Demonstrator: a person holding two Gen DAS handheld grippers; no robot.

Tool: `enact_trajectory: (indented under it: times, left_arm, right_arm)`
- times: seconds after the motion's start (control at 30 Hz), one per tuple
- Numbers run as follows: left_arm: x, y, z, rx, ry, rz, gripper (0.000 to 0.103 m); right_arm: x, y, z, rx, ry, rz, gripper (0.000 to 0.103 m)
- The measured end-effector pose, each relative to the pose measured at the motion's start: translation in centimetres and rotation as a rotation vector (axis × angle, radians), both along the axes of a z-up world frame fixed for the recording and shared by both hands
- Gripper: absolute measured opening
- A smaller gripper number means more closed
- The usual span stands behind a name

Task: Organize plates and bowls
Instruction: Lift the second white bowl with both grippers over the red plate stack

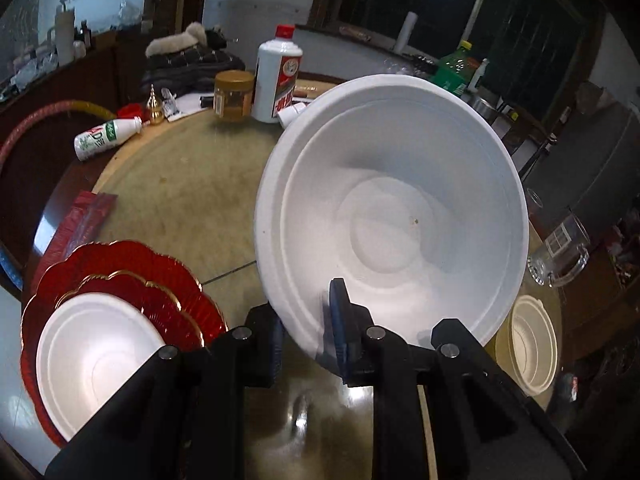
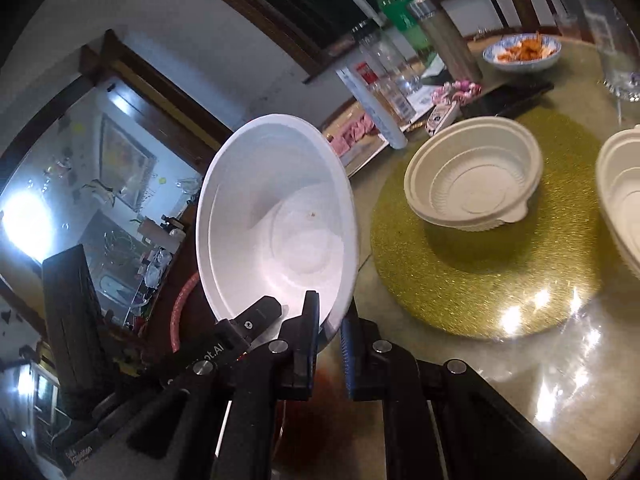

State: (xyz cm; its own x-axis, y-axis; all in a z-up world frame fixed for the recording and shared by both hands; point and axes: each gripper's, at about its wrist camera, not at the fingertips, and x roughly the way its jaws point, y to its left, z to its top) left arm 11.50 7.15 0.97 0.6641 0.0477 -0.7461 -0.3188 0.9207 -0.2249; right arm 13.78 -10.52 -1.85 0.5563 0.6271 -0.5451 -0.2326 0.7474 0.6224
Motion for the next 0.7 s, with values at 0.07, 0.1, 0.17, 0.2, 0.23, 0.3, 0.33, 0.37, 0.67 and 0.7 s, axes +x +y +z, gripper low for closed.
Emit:
enact_trajectory:
  times: [0.07, 0.1, 0.17, 0.2, 0.23, 0.3, 0.33, 0.37, 0.67, 0.7]
  left_arm:
    - [-0.9, -0.6, -0.1, 0.025, -0.012, 0.002, 0.019]
    - [-1.1, -0.7, -0.2, 0.035, -0.015, 0.003, 0.019]
    - [-1.7, -0.7, -0.4, 0.05, -0.018, 0.013, 0.019]
    - [-1.9, -0.7, -0.5, 0.057, -0.02, 0.016, 0.019]
    - [-2.1, -0.7, -0.5, 0.068, -0.024, 0.019, 0.019]
    - [-2.5, -0.4, -0.6, 0.083, -0.03, 0.028, 0.019]
    - [-2.7, -0.2, -0.7, 0.084, -0.031, 0.033, 0.019]
    - [-2.9, -0.1, -0.8, 0.081, -0.031, 0.037, 0.019]
    - [-4.2, 1.3, -1.9, 0.052, -0.028, 0.067, 0.02]
    - [-4.2, 1.4, -2.0, 0.046, -0.027, 0.067, 0.02]
  right_arm:
    - [-0.7, -0.2, 0.0, -0.009, -0.017, 0.006, 0.01]
    - [-0.9, -0.2, -0.1, -0.018, -0.026, 0.009, 0.01]
    - [-1.3, -0.2, -0.1, -0.023, -0.031, 0.021, 0.01]
    - [-1.4, -0.1, -0.2, -0.024, -0.032, 0.03, 0.01]
    - [-1.6, 0.0, -0.3, -0.027, -0.034, 0.036, 0.01]
    - [-1.8, 0.2, -0.5, -0.027, -0.034, 0.054, 0.011]
    - [-1.9, 0.3, -0.6, -0.029, -0.036, 0.061, 0.011]
    - [-2.1, 0.5, -0.5, -0.033, -0.041, 0.067, 0.011]
    - [-2.6, 1.9, -1.2, -0.058, -0.04, 0.119, 0.011]
    - [-2.6, 1.9, -1.2, -0.06, -0.039, 0.121, 0.011]
